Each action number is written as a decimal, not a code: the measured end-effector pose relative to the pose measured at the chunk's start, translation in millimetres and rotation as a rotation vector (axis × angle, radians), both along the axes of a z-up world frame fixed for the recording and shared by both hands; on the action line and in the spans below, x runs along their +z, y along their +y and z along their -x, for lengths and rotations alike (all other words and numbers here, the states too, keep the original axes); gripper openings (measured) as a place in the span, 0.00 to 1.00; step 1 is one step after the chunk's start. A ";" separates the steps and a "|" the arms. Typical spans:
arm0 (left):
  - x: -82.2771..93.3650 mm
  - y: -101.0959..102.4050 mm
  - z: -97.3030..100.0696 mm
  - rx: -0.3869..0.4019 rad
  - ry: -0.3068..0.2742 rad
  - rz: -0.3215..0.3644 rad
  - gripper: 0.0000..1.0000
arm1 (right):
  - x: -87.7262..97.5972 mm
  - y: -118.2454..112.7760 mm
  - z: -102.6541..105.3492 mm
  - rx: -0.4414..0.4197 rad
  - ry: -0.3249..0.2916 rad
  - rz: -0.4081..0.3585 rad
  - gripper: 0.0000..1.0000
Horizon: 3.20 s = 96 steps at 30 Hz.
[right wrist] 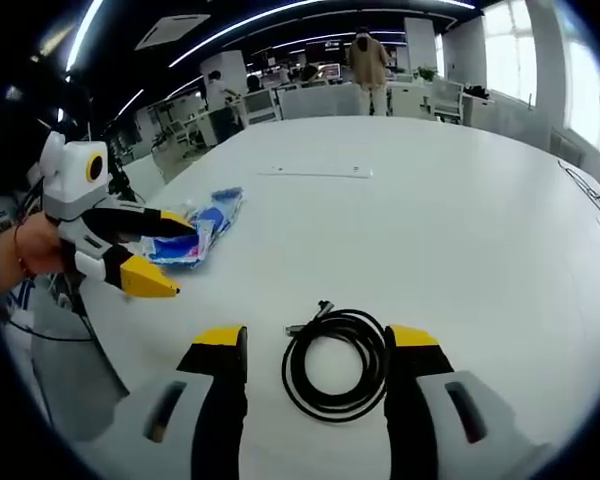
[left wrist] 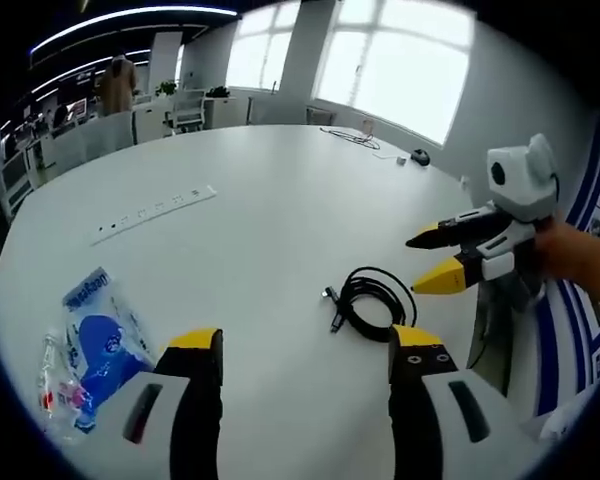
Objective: Arrange the tabletop items into an orderly group along one side of the table until the central work area is clear of visible clutter.
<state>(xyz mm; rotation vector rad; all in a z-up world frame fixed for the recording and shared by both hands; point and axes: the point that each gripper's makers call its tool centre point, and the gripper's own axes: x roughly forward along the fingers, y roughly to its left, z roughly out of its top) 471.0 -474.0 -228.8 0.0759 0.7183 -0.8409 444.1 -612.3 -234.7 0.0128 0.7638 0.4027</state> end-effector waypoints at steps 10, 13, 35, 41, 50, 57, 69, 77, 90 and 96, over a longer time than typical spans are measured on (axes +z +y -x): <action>12.4 45.7 6.4 0.072 -0.015 -0.006 0.68 | 8.0 33.3 2.1 0.049 -0.016 -0.012 0.54; 18.6 58.1 8.6 0.093 -0.023 -0.001 0.69 | 9.4 41.5 1.3 0.066 -0.018 -0.010 0.54; 38.4 127.0 23.0 0.218 -0.060 0.004 0.73 | 32.8 98.1 -1.6 0.176 -0.056 -0.022 0.54; 39.0 149.4 28.3 0.259 -0.058 -0.004 0.73 | 34.4 114.6 -5.2 0.208 -0.061 -0.028 0.53; 43.1 179.7 32.9 0.322 -0.063 -0.006 0.72 | 35.6 141.2 -11.9 0.265 -0.066 -0.038 0.53; 41.5 197.9 32.1 0.362 -0.058 -0.011 0.71 | 35.2 158.4 -16.9 0.298 -0.069 -0.046 0.52; 33.5 211.3 26.5 0.390 -0.035 -0.011 0.66 | 28.9 175.0 -21.7 0.337 -0.050 -0.046 0.51; 23.7 214.1 17.8 0.392 -0.012 -0.005 0.63 | 19.8 180.7 -29.0 0.350 -0.030 -0.045 0.51; 5.0 219.7 -0.3 0.391 0.026 -0.010 0.60 | 3.8 193.2 -47.2 0.359 0.006 -0.055 0.48; -3.1 218.4 -6.6 0.383 0.043 -0.007 0.55 | -4.8 200.3 -54.9 0.367 0.021 -0.059 0.46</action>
